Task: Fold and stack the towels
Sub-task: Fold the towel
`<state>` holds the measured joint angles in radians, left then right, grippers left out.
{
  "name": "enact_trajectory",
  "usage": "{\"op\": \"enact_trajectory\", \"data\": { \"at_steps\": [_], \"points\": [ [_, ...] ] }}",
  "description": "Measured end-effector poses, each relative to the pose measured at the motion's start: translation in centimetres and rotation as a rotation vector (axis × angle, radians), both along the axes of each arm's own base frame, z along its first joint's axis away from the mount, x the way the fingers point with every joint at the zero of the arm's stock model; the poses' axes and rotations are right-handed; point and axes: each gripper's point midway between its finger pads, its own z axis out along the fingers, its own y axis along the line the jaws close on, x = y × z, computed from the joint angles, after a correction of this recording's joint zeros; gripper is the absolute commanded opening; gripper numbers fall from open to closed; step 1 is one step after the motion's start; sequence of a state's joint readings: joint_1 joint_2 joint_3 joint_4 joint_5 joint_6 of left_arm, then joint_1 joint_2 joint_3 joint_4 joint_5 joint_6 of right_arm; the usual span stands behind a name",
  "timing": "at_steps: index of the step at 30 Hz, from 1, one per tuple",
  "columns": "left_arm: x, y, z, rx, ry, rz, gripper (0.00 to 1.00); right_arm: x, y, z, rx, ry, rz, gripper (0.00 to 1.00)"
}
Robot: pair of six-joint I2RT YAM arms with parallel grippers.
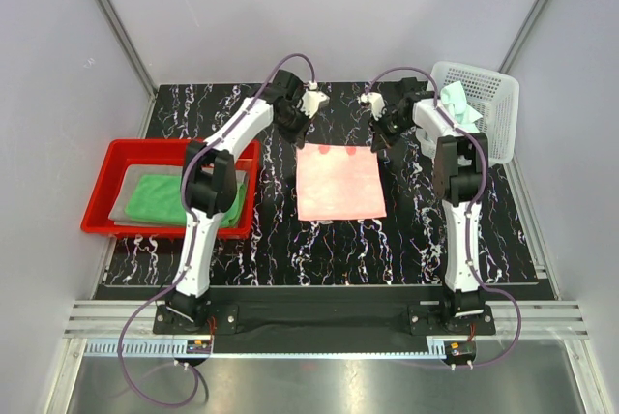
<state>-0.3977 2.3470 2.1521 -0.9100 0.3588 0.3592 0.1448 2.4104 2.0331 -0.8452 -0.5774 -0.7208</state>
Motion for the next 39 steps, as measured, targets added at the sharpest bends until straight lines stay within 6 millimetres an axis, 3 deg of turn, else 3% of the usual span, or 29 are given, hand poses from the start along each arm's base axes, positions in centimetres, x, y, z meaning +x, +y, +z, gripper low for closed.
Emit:
{"op": "enact_trajectory", "data": {
  "at_steps": [4, 11, 23, 31, 39],
  "points": [
    [-0.6, 0.2, 0.1, 0.006, 0.002, -0.005, 0.00, -0.1, -0.2, 0.7, -0.005, -0.031, -0.004, 0.00],
    [-2.5, 0.3, 0.8, 0.009, -0.008, -0.019, 0.00, -0.9, -0.5, 3.6, 0.000, -0.120, -0.009, 0.00],
    [-7.8, -0.5, 4.7, -0.022, -0.094, -0.054, 0.00, -8.2, -1.2, 6.8, 0.029, -0.197, 0.002, 0.00],
    [-13.4, -0.4, 2.3, -0.018, -0.024, -0.064, 0.01, -14.5, -0.9, 6.8, 0.095, -0.215, 0.007, 0.00],
    [-17.5, -1.0, -0.2, -0.010, 0.058, -0.076, 0.01, -17.5, -0.7, 4.7, 0.090, -0.148, -0.027, 0.00]
  ]
}}
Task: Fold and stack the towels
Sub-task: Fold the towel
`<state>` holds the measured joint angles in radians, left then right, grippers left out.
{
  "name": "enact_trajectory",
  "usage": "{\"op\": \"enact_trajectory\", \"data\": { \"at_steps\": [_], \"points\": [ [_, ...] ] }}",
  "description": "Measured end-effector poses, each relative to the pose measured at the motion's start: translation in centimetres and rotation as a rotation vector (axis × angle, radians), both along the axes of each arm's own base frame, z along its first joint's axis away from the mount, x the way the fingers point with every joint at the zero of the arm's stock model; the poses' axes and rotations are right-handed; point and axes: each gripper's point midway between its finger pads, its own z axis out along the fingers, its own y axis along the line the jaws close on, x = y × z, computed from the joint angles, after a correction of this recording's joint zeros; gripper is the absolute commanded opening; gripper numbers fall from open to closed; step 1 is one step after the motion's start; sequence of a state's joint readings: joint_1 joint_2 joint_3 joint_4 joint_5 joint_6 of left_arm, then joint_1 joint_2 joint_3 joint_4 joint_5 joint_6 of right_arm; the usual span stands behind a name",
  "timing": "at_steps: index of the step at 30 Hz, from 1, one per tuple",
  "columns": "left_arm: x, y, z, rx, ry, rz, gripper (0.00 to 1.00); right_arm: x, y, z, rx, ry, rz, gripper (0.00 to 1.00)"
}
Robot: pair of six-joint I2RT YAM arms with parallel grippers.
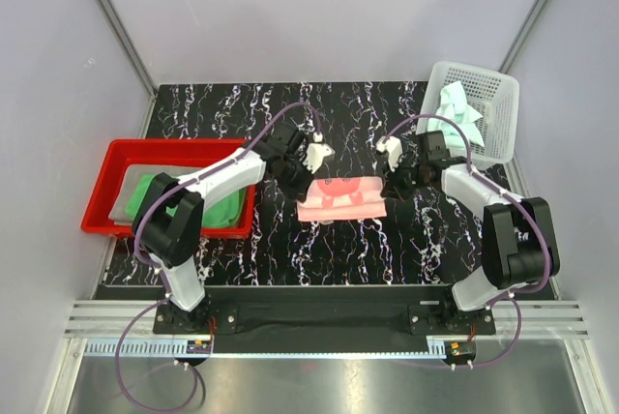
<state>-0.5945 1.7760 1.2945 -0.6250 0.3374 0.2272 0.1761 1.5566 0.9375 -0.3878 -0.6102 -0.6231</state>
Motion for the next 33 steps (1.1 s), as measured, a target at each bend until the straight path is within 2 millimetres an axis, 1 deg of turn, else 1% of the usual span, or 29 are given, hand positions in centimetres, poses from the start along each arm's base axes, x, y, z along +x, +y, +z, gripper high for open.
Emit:
{"op": "enact_trajectory", "data": {
  "at_steps": [1, 2, 4, 5, 6, 8, 9, 11, 12, 15, 18, 20, 22, 23, 25, 26, 29, 32, 33],
  "points": [
    [-0.2, -0.1, -0.1, 0.002, 0.004, -0.004, 0.01, -0.3, 0.0, -0.3, -0.004, 0.009, -0.002, 0.00],
    [-0.7, -0.2, -0.5, 0.001, 0.010, -0.006, 0.03, -0.5, -0.1, -0.7, -0.012, 0.021, -0.011, 0.01],
    [-1.6, -0.1, -1.1, 0.009, 0.029, -0.009, 0.06, -1.0, -0.3, -1.3, -0.023, 0.045, -0.030, 0.08],
    [-2.0, -0.1, -1.4, 0.015, 0.039, -0.012, 0.11, -1.0, -0.4, -1.5, -0.031, 0.055, -0.044, 0.18],
    [-2.2, -0.1, -1.5, 0.018, 0.045, -0.014, 0.16, -1.1, -0.5, -1.6, -0.035, 0.062, -0.051, 0.22],
    [-2.5, -0.3, -1.4, 0.016, 0.050, -0.018, 0.32, -1.1, -0.7, -1.9, -0.050, 0.076, -0.070, 0.28],
    [-2.6, -0.3, -1.3, 0.013, 0.052, -0.018, 0.35, -1.3, -0.8, -2.0, -0.054, 0.088, -0.076, 0.34],
    [-2.8, -0.3, -0.9, 0.008, 0.056, -0.012, 0.33, -1.8, -0.9, -1.9, -0.057, 0.119, -0.086, 0.38],
    [-2.9, -0.3, -0.6, 0.005, 0.053, -0.011, 0.33, -1.9, -0.9, -1.6, -0.056, 0.134, -0.093, 0.45],
    [-2.9, -0.3, 1.0, -0.020, 0.020, -0.007, 0.34, -1.5, -0.6, -0.1, -0.034, 0.157, -0.132, 0.49],
    [-2.5, -0.7, 2.6, -0.060, -0.013, 0.018, 0.33, -0.2, 0.0, 2.2, 0.013, 0.157, -0.197, 0.46],
    [-2.3, -1.3, 3.2, -0.089, -0.019, 0.042, 0.31, 0.6, 0.4, 3.3, 0.045, 0.170, -0.243, 0.40],
    [-2.2, -2.2, 3.2, -0.126, -0.019, 0.062, 0.31, 1.1, 0.9, 3.7, 0.069, 0.213, -0.290, 0.34],
    [-2.3, -2.6, 3.0, -0.142, -0.009, 0.074, 0.31, 1.2, 1.1, 3.6, 0.075, 0.244, -0.313, 0.31],
    [-2.7, -2.9, 2.2, -0.162, 0.014, 0.109, 0.31, 1.1, 1.7, 2.5, 0.077, 0.314, -0.347, 0.27],
    [-3.0, -2.9, 1.7, -0.163, 0.028, 0.122, 0.31, 0.7, 1.9, 1.7, 0.064, 0.356, -0.372, 0.22],
    [-3.9, -2.5, -0.4, -0.142, 0.082, 0.178, 0.30, -1.1, 2.2, -0.8, 0.029, 0.471, -0.445, 0.13],
    [-4.1, -1.8, -2.4, -0.100, 0.115, 0.234, 0.30, -3.6, 1.9, -3.1, 0.003, 0.575, -0.526, 0.07],
    [-4.2, -1.5, -2.9, -0.086, 0.120, 0.249, 0.30, -4.0, 1.7, -3.7, -0.004, 0.595, -0.549, 0.04]
  ]
}}
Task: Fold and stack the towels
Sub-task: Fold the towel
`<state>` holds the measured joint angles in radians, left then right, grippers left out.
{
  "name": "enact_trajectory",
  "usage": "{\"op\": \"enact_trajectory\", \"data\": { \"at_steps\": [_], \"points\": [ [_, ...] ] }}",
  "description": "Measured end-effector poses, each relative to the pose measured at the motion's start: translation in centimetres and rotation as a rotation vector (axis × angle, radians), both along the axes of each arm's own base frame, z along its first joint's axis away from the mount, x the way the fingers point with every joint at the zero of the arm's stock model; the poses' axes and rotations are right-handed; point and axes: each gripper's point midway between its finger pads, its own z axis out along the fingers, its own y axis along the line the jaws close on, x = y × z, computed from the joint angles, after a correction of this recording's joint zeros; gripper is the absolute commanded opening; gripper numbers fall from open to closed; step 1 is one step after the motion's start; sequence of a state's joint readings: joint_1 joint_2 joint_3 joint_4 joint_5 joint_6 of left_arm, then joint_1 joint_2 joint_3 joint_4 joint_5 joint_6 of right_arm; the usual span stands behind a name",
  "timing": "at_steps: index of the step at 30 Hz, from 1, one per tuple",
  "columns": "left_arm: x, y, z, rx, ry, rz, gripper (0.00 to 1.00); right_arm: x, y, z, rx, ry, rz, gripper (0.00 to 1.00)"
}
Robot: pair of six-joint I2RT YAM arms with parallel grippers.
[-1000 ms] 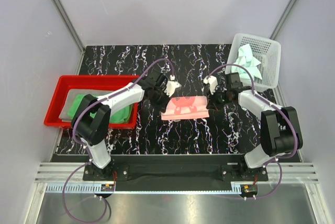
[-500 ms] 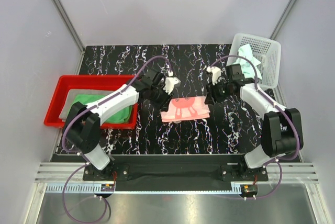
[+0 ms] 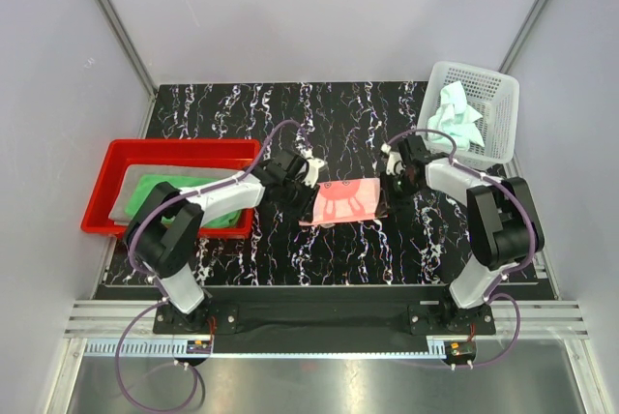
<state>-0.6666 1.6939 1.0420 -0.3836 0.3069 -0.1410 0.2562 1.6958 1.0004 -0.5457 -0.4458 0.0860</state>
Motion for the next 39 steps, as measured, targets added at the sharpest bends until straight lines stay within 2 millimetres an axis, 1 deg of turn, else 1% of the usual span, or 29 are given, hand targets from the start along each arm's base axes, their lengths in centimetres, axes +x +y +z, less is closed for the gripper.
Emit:
{"op": "enact_trajectory", "data": {
  "at_steps": [2, 4, 6, 8, 10, 12, 15, 17, 18, 20, 22, 23, 24, 26, 27, 29, 30, 35, 37, 39],
  "points": [
    [-0.1, 0.5, -0.9, 0.025, 0.012, 0.027, 0.30, -0.9, -0.4, -1.3, -0.024, 0.059, -0.043, 0.03],
    [-0.1, 0.8, -1.3, 0.039, 0.015, 0.043, 0.30, -1.0, -0.6, -2.2, -0.043, 0.091, -0.072, 0.03],
    [0.1, 0.9, -1.4, 0.045, 0.009, 0.058, 0.31, -1.1, -0.6, -2.3, -0.045, 0.108, -0.096, 0.02],
    [0.2, 1.1, -1.4, 0.056, 0.006, 0.071, 0.33, -1.1, -0.5, -2.0, -0.042, 0.115, -0.110, 0.03],
    [0.1, 1.4, -0.9, 0.067, 0.007, 0.081, 0.36, -1.1, -0.4, -1.1, -0.036, 0.113, -0.122, 0.04],
    [0.3, 1.5, 0.2, 0.067, -0.001, 0.091, 0.37, -0.7, -0.1, 0.5, -0.019, 0.086, -0.132, 0.04],
    [1.3, 0.6, 2.5, 0.030, -0.028, 0.107, 0.38, 1.2, 0.6, 3.4, 0.020, 0.008, -0.143, 0.04],
    [2.0, -0.2, 3.6, -0.006, -0.047, 0.114, 0.38, 2.5, 1.0, 4.5, 0.040, -0.034, -0.149, 0.04],
    [2.2, -0.7, 4.0, -0.025, -0.052, 0.118, 0.38, 3.0, 1.3, 4.7, 0.052, -0.046, -0.152, 0.03],
    [2.5, -1.1, 4.1, -0.048, -0.050, 0.131, 0.38, 3.6, 1.7, 4.4, 0.071, -0.048, -0.162, 0.03],
    [2.6, -1.3, 3.4, -0.051, -0.036, 0.147, 0.38, 3.9, 1.9, 3.0, 0.076, -0.029, -0.176, 0.03],
    [2.6, -1.3, 2.9, -0.047, -0.028, 0.154, 0.38, 3.9, 2.0, 2.0, 0.074, -0.015, -0.184, 0.02],
    [2.5, -1.2, 2.1, -0.035, -0.014, 0.165, 0.37, 3.7, 1.9, 0.9, 0.071, 0.000, -0.191, 0.02],
    [2.0, -0.5, 0.2, 0.005, 0.022, 0.189, 0.37, 2.4, 1.5, -1.3, 0.052, 0.050, -0.211, 0.02],
    [1.8, -0.1, -0.7, 0.030, 0.037, 0.202, 0.37, 1.8, 1.6, -2.0, 0.059, 0.073, -0.219, 0.02],
    [1.4, 0.6, -1.9, 0.070, 0.061, 0.226, 0.37, 1.6, 1.8, -1.9, 0.082, 0.072, -0.225, 0.02],
    [1.4, 0.7, -2.1, 0.077, 0.066, 0.236, 0.37, 1.7, 1.9, -1.9, 0.087, 0.066, -0.228, 0.02],
    [2.0, 1.1, -1.7, 0.103, 0.052, 0.269, 0.39, 1.8, 1.8, -1.4, 0.087, 0.046, -0.235, 0.03],
    [2.3, 1.3, -1.4, 0.112, 0.042, 0.280, 0.40, 1.9, 1.9, -0.9, 0.089, 0.039, -0.232, 0.03],
    [2.5, 1.5, -0.9, 0.120, 0.031, 0.291, 0.41, 2.1, 2.4, -0.2, 0.098, 0.032, -0.218, 0.04]
  ]
}}
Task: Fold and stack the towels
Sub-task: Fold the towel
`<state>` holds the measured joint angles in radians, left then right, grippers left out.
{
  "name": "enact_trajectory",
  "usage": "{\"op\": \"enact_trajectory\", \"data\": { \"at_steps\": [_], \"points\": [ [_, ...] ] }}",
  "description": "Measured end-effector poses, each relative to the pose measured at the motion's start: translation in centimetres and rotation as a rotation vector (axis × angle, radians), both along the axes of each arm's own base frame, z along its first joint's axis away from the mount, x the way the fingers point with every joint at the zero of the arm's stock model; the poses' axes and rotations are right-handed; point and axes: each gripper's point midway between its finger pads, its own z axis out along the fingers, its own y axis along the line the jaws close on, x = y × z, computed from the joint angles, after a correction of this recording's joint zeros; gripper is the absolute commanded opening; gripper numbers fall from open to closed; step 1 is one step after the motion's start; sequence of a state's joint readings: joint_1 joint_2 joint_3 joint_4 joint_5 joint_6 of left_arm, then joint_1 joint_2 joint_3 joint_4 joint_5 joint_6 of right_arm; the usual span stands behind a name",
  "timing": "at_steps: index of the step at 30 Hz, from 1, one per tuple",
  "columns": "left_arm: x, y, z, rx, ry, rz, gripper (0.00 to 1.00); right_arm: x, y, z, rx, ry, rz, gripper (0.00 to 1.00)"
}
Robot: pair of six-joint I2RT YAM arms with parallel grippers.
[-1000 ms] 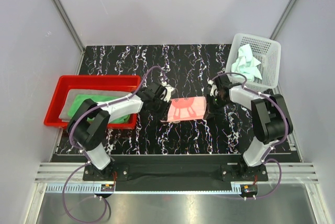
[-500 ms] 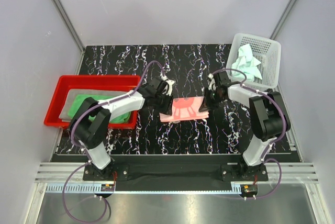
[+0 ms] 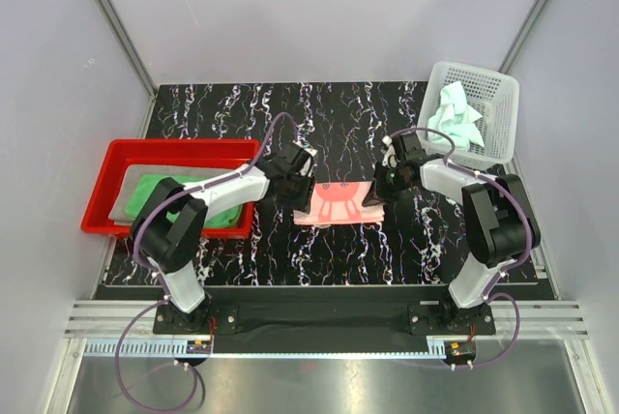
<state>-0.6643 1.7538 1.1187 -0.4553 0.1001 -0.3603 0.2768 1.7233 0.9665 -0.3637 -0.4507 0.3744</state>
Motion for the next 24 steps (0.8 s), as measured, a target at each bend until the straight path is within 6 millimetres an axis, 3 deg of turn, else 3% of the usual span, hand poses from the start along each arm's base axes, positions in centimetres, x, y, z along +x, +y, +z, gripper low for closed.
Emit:
{"op": "enact_trajectory", "data": {
  "at_steps": [5, 8, 14, 20, 24],
  "points": [
    [1.0, 0.3, 2.0, -0.007, -0.034, 0.029, 0.44, 0.6, 3.9, 2.3, 0.110, -0.051, 0.088, 0.02],
    [1.7, 0.9, 2.3, -0.009, -0.036, 0.064, 0.45, 0.5, 5.4, 1.7, 0.170, -0.062, 0.110, 0.01],
    [1.8, 2.9, 0.7, -0.034, 0.007, 0.153, 0.45, -1.9, 5.0, -1.3, 0.187, 0.018, 0.086, 0.01],
    [1.1, 3.2, -0.7, -0.051, 0.034, 0.199, 0.46, -1.7, 5.1, 0.2, 0.194, -0.015, 0.088, 0.03],
    [1.4, 2.8, -0.5, -0.074, 0.023, 0.210, 0.47, -1.1, 4.4, 2.7, 0.156, -0.071, 0.071, 0.04]
  ]
}}
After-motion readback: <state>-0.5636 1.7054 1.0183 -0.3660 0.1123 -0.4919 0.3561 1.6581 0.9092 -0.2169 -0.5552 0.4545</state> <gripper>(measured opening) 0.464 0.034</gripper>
